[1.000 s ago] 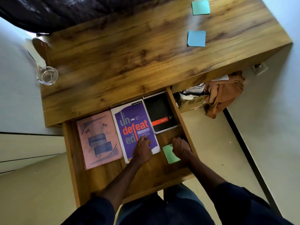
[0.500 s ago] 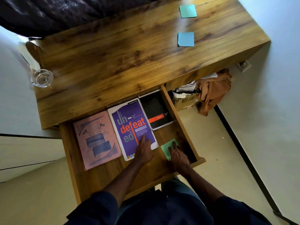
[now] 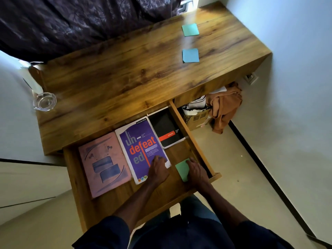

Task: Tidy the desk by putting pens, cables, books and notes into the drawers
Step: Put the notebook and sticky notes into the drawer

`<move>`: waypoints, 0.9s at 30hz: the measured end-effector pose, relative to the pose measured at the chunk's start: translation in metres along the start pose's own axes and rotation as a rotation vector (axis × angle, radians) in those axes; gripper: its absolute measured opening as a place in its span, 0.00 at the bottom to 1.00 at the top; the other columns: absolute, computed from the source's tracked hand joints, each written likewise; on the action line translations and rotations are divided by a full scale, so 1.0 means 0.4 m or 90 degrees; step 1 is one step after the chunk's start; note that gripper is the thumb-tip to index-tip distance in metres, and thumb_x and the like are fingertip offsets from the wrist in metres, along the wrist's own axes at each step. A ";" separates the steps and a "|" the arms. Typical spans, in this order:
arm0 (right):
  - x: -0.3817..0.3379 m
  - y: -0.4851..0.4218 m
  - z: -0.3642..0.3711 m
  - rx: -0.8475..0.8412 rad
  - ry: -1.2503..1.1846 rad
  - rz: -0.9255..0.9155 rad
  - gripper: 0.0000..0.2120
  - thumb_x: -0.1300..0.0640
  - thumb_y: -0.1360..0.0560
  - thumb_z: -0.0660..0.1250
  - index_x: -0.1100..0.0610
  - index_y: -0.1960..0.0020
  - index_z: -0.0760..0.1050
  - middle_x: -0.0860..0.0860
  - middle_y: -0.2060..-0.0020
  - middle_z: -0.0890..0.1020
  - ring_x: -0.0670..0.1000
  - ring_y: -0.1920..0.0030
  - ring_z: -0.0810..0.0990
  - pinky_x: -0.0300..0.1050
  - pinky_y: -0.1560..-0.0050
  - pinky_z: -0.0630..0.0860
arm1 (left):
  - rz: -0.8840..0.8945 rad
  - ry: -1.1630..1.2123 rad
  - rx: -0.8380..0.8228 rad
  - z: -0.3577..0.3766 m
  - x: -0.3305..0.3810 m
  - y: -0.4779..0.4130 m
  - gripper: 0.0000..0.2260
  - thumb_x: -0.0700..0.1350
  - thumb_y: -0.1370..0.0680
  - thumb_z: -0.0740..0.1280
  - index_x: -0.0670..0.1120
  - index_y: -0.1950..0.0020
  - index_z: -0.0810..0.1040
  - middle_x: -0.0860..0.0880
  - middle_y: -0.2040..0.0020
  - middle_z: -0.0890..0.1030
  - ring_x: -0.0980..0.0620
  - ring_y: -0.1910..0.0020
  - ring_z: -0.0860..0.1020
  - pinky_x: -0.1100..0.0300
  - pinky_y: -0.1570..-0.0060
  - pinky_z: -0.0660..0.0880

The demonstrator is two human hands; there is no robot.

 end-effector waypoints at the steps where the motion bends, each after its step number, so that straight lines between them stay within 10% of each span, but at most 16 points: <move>1: -0.005 0.005 -0.029 0.027 -0.022 -0.003 0.27 0.60 0.20 0.66 0.57 0.23 0.63 0.55 0.21 0.62 0.54 0.25 0.67 0.43 0.31 0.70 | 0.003 0.012 0.016 -0.012 0.017 0.001 0.17 0.42 0.21 0.69 0.46 0.33 0.75 0.47 0.32 0.71 0.49 0.32 0.70 0.59 0.37 0.71; 16: 0.226 -0.024 -0.493 0.315 -0.216 -0.179 0.11 0.64 0.29 0.65 0.52 0.52 0.78 0.49 0.55 0.78 0.47 0.56 0.76 0.41 0.58 0.75 | 0.058 0.132 0.216 -0.184 0.438 -0.108 0.11 0.39 0.27 0.65 0.48 0.49 0.83 0.48 0.49 0.83 0.49 0.49 0.82 0.60 0.47 0.75; 27: 0.520 -0.021 -0.810 0.407 -0.227 -0.227 0.11 0.62 0.26 0.66 0.55 0.46 0.81 0.49 0.49 0.82 0.47 0.49 0.80 0.37 0.49 0.77 | 0.050 0.082 0.197 -0.241 0.832 -0.218 0.07 0.45 0.25 0.67 0.51 0.51 0.85 0.53 0.52 0.85 0.53 0.53 0.82 0.54 0.51 0.82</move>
Point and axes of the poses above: each hand's wrist, its own y-axis away from the middle knuckle, its own z-axis out of the palm, x = y × z, the point moved 6 cm from there along -y, towards the middle knuckle
